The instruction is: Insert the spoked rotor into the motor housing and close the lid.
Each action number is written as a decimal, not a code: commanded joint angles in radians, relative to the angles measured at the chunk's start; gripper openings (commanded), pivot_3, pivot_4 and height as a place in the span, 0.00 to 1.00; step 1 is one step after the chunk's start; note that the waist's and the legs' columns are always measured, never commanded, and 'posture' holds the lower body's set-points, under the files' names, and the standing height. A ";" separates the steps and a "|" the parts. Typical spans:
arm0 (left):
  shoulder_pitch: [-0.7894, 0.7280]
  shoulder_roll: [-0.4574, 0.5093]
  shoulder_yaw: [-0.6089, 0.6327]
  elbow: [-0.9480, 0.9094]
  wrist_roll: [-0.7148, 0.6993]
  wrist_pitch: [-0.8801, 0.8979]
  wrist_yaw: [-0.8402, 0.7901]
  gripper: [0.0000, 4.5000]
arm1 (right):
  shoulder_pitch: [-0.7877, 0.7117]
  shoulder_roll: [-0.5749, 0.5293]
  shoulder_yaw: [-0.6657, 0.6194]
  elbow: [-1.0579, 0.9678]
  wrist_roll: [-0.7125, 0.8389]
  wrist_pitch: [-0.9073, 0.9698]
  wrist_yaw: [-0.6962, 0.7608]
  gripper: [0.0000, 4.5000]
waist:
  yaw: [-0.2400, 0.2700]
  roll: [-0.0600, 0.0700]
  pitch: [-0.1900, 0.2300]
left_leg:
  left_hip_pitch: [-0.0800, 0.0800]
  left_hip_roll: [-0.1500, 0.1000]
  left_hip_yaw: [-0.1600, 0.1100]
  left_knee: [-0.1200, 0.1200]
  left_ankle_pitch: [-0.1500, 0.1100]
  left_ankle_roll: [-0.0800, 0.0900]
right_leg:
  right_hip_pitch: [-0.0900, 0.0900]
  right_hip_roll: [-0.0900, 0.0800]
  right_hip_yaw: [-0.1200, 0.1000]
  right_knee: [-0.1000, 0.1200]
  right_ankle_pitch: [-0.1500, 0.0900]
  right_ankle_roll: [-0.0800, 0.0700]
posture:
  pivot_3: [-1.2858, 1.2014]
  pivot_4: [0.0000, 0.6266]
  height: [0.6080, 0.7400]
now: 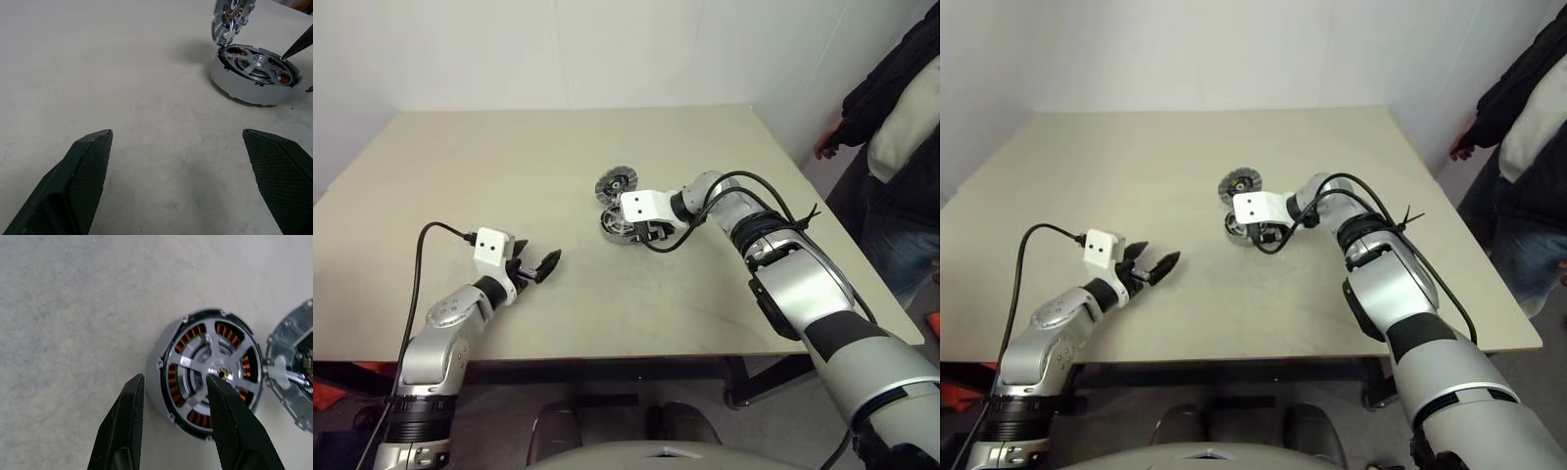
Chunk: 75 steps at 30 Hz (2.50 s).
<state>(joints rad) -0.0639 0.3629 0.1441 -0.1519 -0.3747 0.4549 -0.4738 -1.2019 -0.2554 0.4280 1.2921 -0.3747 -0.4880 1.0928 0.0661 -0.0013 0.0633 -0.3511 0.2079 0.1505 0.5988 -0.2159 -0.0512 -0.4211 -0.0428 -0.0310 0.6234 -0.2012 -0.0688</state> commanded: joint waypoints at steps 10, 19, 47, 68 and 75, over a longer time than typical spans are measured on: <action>0.006 0.006 0.029 -0.052 -0.010 -0.016 0.008 1.00 | 0.018 0.012 0.003 0.024 -0.055 0.025 -0.067 0.50 | 0.000 0.000 0.000 | 0.000 0.000 0.000 0.000 0.000 0.000 | 0.000 0.000 0.000 0.000 0.000 0.000 | 0.52 0.00 1.00; 0.003 0.009 0.033 -0.048 -0.009 -0.017 0.004 1.00 | 0.017 -0.009 0.002 0.032 -0.079 0.047 -0.108 0.50 | 0.000 0.000 0.000 | 0.001 0.000 0.000 0.001 0.000 -0.001 | 0.001 0.000 0.000 0.001 0.001 -0.001 | 0.52 0.00 1.00; -0.006 0.010 0.042 -0.066 -0.070 0.005 -0.010 1.00 | 0.041 0.018 -0.017 0.020 -0.070 0.039 -0.115 0.00 | -0.021 0.000 0.000 | 0.001 0.001 0.000 0.004 0.001 -0.001 | 0.003 0.000 0.000 0.003 0.001 -0.002 | 0.52 0.00 1.00; 0.035 -0.015 0.033 -0.086 -0.060 -0.013 0.011 1.00 | 0.119 -0.009 -0.193 -0.337 0.203 0.810 0.312 0.00 | 0.000 0.000 0.000 | -0.005 0.008 0.000 0.005 -0.001 0.003 | -0.001 0.000 -0.005 0.000 0.001 -0.003 | 0.52 0.00 1.00; 0.056 -0.024 0.033 -0.099 -0.058 -0.018 0.022 1.00 | 0.169 0.032 -0.217 -0.684 0.262 1.472 0.173 0.00 | 0.006 0.000 0.000 | -0.001 0.008 0.000 0.005 0.000 0.000 | 0.000 0.001 -0.005 0.001 0.001 -0.003 | 0.52 0.00 1.00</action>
<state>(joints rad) -0.0035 0.3387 0.1660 -0.2077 -0.4302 0.4608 -0.4545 -1.0060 -0.2461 0.2332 0.6616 -0.1507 0.8316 1.3131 0.0718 -0.0009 0.0635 -0.3514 0.2157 0.1503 0.6031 -0.2151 -0.0524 -0.4205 -0.0413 -0.0357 0.6240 -0.2001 -0.0719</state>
